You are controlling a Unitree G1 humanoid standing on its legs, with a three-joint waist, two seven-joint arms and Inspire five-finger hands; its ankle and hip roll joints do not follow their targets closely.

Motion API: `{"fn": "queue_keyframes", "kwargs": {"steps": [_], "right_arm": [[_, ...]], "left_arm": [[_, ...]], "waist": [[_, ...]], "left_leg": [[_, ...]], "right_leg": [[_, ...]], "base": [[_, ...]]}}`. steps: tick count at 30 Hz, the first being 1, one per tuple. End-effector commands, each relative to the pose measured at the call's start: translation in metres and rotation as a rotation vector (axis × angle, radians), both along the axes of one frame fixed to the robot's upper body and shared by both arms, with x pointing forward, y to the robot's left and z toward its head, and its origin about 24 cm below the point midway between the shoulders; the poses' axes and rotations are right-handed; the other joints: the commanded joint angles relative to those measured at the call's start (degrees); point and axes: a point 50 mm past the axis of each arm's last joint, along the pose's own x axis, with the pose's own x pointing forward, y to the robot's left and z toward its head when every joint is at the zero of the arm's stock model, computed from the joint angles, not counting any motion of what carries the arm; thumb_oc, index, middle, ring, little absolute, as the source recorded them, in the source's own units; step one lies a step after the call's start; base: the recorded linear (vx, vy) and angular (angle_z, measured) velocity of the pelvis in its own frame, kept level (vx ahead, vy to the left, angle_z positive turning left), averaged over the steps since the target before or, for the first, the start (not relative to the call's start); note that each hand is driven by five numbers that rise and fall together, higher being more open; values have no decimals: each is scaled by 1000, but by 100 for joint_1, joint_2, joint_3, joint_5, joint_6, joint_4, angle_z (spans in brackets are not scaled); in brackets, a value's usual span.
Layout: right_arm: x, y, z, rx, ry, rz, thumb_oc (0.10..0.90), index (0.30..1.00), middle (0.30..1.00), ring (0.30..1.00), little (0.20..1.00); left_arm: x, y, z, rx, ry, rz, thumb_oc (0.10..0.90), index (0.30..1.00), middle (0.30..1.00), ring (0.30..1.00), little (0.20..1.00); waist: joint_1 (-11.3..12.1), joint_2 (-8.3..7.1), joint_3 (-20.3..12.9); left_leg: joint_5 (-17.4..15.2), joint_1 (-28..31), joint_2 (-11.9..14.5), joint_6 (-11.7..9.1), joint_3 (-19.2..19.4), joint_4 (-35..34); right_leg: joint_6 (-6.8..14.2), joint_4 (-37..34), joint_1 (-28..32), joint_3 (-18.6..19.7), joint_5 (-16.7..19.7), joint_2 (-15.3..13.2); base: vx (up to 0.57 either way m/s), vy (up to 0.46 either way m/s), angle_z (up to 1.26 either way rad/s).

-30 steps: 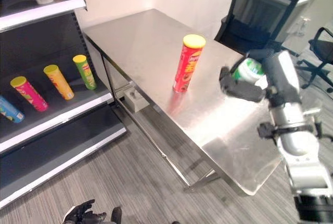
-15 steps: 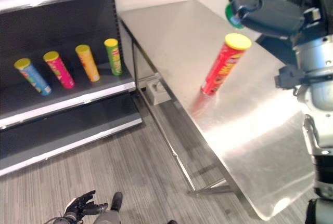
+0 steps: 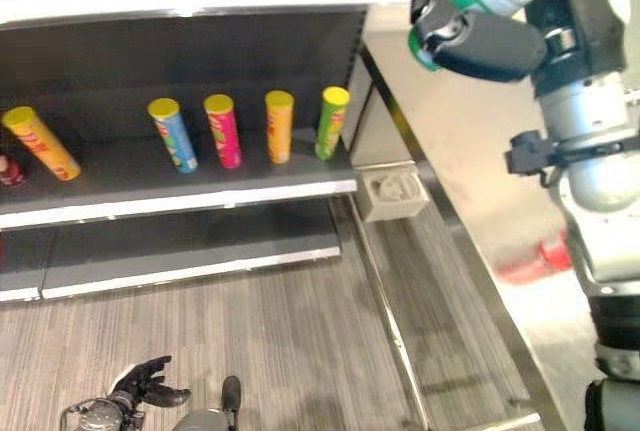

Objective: Put the goods on the table back onto the shelves and tidy them up.

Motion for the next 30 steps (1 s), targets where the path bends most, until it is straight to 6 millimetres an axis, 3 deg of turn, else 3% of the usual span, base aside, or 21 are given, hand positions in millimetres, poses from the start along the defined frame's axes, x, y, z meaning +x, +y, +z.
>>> {"fn": "queue_keyframes", "kwargs": {"steps": [1,5,6,8,19,23,26,27,30], "right_arm": [[-26,6,55,5,-255,30,400,300,300,300,300],[-35,3,59,12,-286,37,400,300,300,300,300],[-38,-1,59,18,-296,29,400,300,300,300,300],[-45,4,62,18,-329,82,400,300,300,300,300],[-28,46,60,-45,-262,252,400,300,300,300,300],[-3,62,61,-79,-189,247,400,300,300,300,300],[31,74,64,-141,-124,120,400,300,300,300,300],[35,77,68,-161,-129,91,400,300,300,300,300],[68,66,67,-137,-98,-117,400,300,300,300,300]], "left_arm": [[-12,12,2,44,12,-13,800,900,900,900,900],[-11,7,0,28,25,-36,800,900,900,900,900],[-10,6,-1,28,29,-50,800,900,900,900,900],[-21,0,-6,10,56,-47,800,900,900,900,900],[-39,-13,-16,-20,115,-46,800,900,900,900,900],[-52,-10,-19,-7,158,-19,800,900,900,900,900],[-51,-3,-17,8,147,26,800,900,900,900,900],[-51,-2,-17,7,144,34,800,900,900,900,900],[-47,-1,-15,19,121,66,800,900,900,900,900]], "waist": [[-112,-13,-386],[-323,18,-212],[-359,-18,-204],[-309,-130,-324],[-85,-219,-585],[78,-236,-627],[262,-254,-635],[287,-258,-632],[469,-252,-640]], "left_leg": [[-484,222,312,-398,-119,-205],[-448,283,166,-352,-478,-205],[-452,296,88,-338,-568,-205],[-526,357,12,-357,-639,-205],[-630,596,153,-429,-674,-205],[-634,641,189,-451,-715,-205],[-593,608,200,-474,-782,-205],[-587,599,198,-477,-801,-205],[-550,547,189,-482,-909,-205]], "right_leg": [[32,-128,-757,1246,-608,740],[-140,-417,-1149,1841,-937,1633],[-146,-571,-1089,1920,-937,1724],[-124,-964,-786,1801,-802,1774],[-143,-1413,-349,1737,-782,1828],[-158,-1435,-282,1659,-818,1819],[-175,-1435,-237,1525,-833,1802],[-174,-1435,-231,1509,-833,1800],[-176,-1435,-214,1386,-843,1792]], "base": [[71,135,62],[52,61,44],[56,34,79],[102,-51,114],[75,-56,2],[18,-46,12],[6,-54,16],[4,-46,31],[16,-43,38]]}}
